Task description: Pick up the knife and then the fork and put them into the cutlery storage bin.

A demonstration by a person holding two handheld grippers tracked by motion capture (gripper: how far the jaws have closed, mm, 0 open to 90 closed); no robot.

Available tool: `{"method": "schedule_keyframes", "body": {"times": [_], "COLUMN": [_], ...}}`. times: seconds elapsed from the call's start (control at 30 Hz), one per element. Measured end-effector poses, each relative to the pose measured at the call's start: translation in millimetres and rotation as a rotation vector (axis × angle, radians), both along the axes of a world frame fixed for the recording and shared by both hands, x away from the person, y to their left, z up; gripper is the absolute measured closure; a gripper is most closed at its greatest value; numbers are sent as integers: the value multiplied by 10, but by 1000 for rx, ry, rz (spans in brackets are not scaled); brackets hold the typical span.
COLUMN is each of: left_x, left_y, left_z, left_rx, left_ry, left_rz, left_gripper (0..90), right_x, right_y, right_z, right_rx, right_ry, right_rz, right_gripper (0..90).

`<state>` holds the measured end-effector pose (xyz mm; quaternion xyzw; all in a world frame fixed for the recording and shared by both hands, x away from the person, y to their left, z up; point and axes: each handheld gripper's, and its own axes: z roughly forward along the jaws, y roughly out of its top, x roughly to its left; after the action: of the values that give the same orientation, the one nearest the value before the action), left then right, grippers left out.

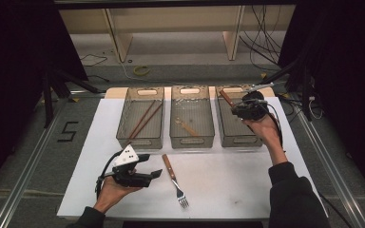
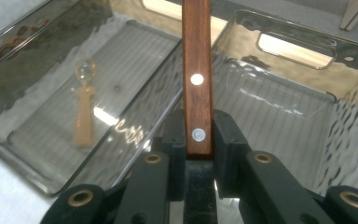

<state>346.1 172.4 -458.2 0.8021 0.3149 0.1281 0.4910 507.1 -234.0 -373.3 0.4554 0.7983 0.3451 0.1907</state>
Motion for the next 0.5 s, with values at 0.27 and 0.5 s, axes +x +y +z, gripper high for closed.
{"method": "schedule_keyframes", "body": {"times": [0.27, 0.5], "left_x": [-8, -15], "left_y": [15, 27], "left_z": [-22, -20], "left_rx": [1, 2], "left_ry": [9, 2], "left_rz": [-3, -5], "left_gripper": [229, 227], "right_x": [167, 257], "right_y": [-41, -56], "right_z": [-49, -77], "right_rx": [0, -5], "right_ry": [21, 36], "right_rz": [-47, -70], "right_gripper": [779, 779]}}
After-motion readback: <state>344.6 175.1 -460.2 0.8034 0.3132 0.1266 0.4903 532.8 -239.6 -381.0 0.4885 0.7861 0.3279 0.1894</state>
